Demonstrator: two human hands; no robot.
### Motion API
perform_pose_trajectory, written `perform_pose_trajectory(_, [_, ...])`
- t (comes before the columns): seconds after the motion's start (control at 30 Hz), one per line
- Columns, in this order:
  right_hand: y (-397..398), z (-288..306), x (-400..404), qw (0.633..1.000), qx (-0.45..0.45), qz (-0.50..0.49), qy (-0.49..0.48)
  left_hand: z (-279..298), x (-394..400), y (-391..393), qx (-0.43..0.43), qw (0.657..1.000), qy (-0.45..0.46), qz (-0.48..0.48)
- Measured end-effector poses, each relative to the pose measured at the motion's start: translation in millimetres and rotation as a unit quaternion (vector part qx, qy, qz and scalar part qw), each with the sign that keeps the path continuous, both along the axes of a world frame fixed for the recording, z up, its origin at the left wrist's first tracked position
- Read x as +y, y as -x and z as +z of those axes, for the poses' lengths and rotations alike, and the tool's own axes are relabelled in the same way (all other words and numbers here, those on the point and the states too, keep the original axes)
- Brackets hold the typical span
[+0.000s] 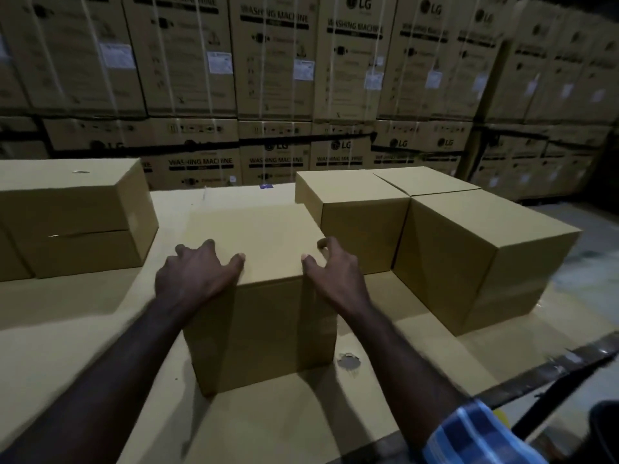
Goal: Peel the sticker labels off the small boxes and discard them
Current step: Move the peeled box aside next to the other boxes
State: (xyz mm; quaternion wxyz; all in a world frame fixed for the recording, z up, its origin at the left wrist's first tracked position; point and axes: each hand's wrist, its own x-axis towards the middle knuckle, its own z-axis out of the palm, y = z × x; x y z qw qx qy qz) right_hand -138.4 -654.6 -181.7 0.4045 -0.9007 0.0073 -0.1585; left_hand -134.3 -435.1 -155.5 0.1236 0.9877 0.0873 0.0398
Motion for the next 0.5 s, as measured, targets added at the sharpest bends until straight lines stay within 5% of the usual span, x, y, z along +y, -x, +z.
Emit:
perform_pose_trajectory(0.33, [18.7,-2.1,-109.9,0.982,-0.05,-0.178,0.029,-2.5,-114.8,15.7,-0.038,0.991,0.015,-0.124])
perform_pose_trajectory(0.5, [7.1,-9.7,-162.8,0.965,-0.079,-0.22,0.117,-0.8,-173.3,-2.6,-0.062,0.986,0.015,-0.153])
